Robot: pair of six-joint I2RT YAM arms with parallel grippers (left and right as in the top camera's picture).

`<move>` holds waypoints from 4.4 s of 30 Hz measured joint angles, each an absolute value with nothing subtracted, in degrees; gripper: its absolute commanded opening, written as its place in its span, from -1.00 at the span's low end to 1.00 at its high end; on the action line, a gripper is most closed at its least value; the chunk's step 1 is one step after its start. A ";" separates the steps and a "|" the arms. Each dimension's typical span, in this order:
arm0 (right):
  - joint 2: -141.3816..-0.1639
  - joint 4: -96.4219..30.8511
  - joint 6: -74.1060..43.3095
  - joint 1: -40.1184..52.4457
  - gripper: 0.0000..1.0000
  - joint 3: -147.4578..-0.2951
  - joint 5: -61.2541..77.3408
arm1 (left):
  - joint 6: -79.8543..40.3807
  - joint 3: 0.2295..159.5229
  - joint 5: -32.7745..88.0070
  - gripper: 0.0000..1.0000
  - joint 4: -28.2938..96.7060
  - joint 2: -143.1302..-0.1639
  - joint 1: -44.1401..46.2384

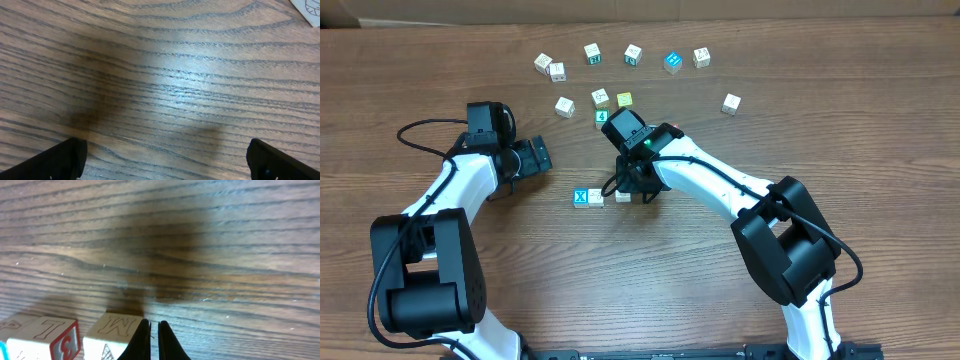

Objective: Form a horizontal line

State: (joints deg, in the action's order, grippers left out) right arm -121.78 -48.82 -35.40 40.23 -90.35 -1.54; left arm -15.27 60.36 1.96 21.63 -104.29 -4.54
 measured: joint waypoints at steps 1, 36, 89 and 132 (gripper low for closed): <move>-121.78 -48.80 -35.35 40.23 -0.92 -90.35 -1.19 | -15.27 60.36 1.98 0.99 21.63 -104.29 -4.54; -121.78 -49.71 -35.38 40.23 -0.92 -90.35 5.56 | -15.27 60.36 1.98 0.99 21.61 -104.29 -4.54; -121.78 -28.18 -34.52 42.35 -0.93 -90.26 -7.75 | -15.27 60.36 1.98 0.99 21.63 -104.29 -4.54; -122.13 -33.67 -37.54 45.15 -0.93 -90.26 -4.97 | -15.27 60.36 1.96 0.98 21.61 -104.29 -4.54</move>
